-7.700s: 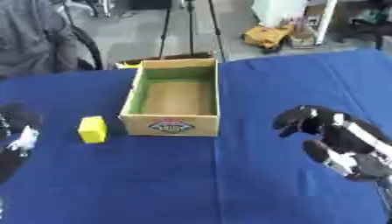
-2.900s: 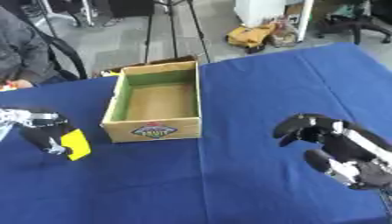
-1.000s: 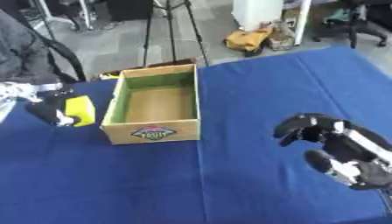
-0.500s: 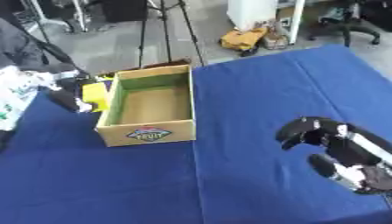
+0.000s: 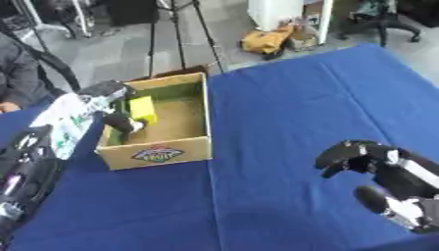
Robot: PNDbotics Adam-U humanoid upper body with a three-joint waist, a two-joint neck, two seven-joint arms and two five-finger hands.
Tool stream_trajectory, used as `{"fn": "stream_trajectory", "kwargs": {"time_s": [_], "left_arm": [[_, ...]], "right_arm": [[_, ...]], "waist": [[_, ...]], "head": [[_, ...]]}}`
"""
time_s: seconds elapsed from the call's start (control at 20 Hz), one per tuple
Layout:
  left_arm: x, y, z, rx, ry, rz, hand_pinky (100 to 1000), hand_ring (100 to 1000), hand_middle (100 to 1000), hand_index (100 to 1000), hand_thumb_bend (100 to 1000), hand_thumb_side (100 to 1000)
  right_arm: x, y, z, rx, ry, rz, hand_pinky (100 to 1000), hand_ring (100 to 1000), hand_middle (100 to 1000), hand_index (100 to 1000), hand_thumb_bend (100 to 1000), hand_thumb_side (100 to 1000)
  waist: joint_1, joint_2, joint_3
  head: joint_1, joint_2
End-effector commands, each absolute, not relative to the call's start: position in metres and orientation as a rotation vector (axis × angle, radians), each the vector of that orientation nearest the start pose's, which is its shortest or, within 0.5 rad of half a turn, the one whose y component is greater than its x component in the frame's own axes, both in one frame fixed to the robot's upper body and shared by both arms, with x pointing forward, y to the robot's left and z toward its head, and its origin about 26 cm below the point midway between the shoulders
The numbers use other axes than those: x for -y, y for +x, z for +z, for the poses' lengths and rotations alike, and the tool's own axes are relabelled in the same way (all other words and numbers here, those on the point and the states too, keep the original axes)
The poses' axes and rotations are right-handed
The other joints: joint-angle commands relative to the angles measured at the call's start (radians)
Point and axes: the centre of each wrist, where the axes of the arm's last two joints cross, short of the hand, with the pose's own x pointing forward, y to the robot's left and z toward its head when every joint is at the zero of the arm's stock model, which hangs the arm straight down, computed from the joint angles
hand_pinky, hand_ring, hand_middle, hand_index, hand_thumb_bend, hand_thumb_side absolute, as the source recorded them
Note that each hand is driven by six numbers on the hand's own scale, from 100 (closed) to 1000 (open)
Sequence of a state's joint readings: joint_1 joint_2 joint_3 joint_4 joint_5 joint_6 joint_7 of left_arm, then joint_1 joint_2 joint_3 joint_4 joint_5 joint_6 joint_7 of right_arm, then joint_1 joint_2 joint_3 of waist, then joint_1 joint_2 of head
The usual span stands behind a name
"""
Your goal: Pick up objects on the table and place them in the box.
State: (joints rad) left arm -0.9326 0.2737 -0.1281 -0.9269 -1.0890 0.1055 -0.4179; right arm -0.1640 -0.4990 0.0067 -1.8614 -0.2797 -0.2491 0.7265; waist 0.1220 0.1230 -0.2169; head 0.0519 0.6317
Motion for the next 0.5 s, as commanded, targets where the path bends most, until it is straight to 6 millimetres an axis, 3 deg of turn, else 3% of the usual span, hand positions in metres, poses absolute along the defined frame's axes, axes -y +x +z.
{"fn": "stream_trajectory", "kwargs": {"time_s": [0.05, 0.1, 0.15, 0.25, 0.5], "left_arm": [[-0.214, 0.482, 0.169, 1.211, 0.993, -1.341, 674, 564, 592, 782, 338, 395], [-0.214, 0.482, 0.165, 1.207, 0.998, -1.346, 680, 571, 601, 792, 354, 423], [-0.214, 0.482, 0.163, 1.201, 0.999, -1.353, 696, 592, 633, 814, 456, 467], [-0.214, 0.482, 0.160, 1.196, 0.999, -1.363, 708, 609, 666, 832, 546, 503], [-0.215, 0.482, 0.159, 1.211, 1.001, -1.366, 722, 625, 697, 847, 645, 572]], "right_arm": [[0.315, 0.300, 0.160, 2.001, 0.353, 1.154, 714, 787, 747, 796, 286, 585], [0.315, 0.300, 0.160, 2.002, 0.353, 1.154, 714, 787, 747, 796, 286, 585], [0.315, 0.300, 0.160, 2.002, 0.354, 1.154, 714, 787, 747, 796, 286, 585], [0.316, 0.300, 0.160, 2.002, 0.352, 1.153, 714, 787, 747, 796, 285, 586], [0.316, 0.300, 0.160, 2.004, 0.352, 1.153, 714, 787, 747, 796, 285, 585]], "waist": [[-0.005, -0.011, -0.001], [-0.006, -0.011, -0.001], [-0.006, -0.011, 0.000], [-0.007, -0.010, 0.000], [-0.008, -0.009, 0.002]], "head": [[0.004, -0.008], [0.003, -0.008], [0.003, -0.009], [0.003, -0.009], [0.001, -0.010]]}}
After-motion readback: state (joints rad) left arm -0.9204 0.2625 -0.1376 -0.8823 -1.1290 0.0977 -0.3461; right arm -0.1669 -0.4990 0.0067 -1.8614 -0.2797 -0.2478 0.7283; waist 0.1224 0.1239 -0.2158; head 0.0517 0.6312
